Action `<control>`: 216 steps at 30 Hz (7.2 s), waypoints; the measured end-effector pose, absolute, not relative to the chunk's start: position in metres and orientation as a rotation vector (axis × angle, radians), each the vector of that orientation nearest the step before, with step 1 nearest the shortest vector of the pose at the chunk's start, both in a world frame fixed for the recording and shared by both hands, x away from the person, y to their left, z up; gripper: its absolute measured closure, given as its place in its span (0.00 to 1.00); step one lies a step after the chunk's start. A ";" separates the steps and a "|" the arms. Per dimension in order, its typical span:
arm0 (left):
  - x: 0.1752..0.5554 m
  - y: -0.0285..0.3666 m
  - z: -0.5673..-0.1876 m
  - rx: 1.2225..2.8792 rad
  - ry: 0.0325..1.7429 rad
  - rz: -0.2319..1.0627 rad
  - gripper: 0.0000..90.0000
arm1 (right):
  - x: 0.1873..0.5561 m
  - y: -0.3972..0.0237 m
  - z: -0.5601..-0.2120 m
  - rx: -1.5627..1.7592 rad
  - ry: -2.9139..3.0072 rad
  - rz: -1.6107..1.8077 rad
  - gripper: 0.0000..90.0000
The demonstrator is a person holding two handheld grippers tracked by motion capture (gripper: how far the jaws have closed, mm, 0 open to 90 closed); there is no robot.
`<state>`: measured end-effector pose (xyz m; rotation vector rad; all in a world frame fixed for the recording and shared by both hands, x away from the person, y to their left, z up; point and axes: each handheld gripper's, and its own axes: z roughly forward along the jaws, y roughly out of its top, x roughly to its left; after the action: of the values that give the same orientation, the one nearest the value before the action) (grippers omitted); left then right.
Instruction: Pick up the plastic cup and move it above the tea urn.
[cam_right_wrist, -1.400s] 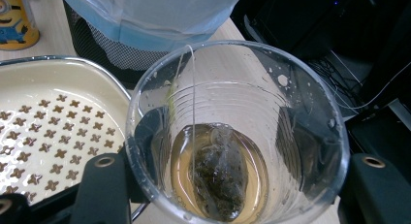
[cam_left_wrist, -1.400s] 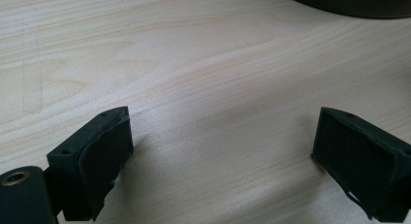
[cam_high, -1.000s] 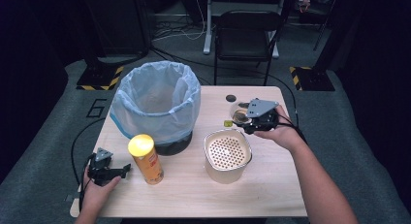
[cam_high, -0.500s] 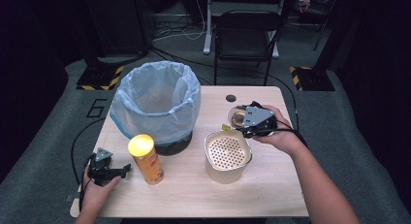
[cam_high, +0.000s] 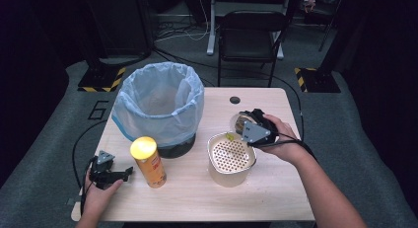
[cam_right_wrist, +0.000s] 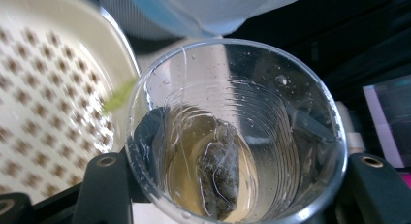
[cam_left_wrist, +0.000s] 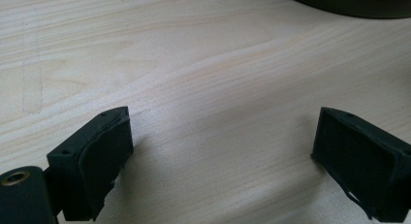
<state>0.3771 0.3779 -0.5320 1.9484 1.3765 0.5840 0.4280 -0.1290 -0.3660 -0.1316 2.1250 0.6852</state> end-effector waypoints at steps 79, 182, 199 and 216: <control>0.377 0.378 -0.532 1.952 1.374 0.587 0.08 | 0.370 -0.091 -0.409 -0.843 1.325 -0.199 0.45; 0.377 0.378 -0.532 1.947 1.378 0.595 0.08 | 0.430 -0.082 -0.246 0.367 2.180 1.646 0.45; 0.377 0.378 -0.532 1.947 1.379 0.595 0.08 | 0.441 -0.056 -0.223 0.400 2.200 1.603 0.46; 0.377 0.377 -0.533 1.932 1.388 0.583 0.08 | 0.460 -0.026 -0.217 0.425 2.226 1.586 0.45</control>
<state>0.3766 0.3770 -0.5326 1.9317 1.3883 0.5832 0.4601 -0.0263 -0.2173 0.4246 2.2261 1.5860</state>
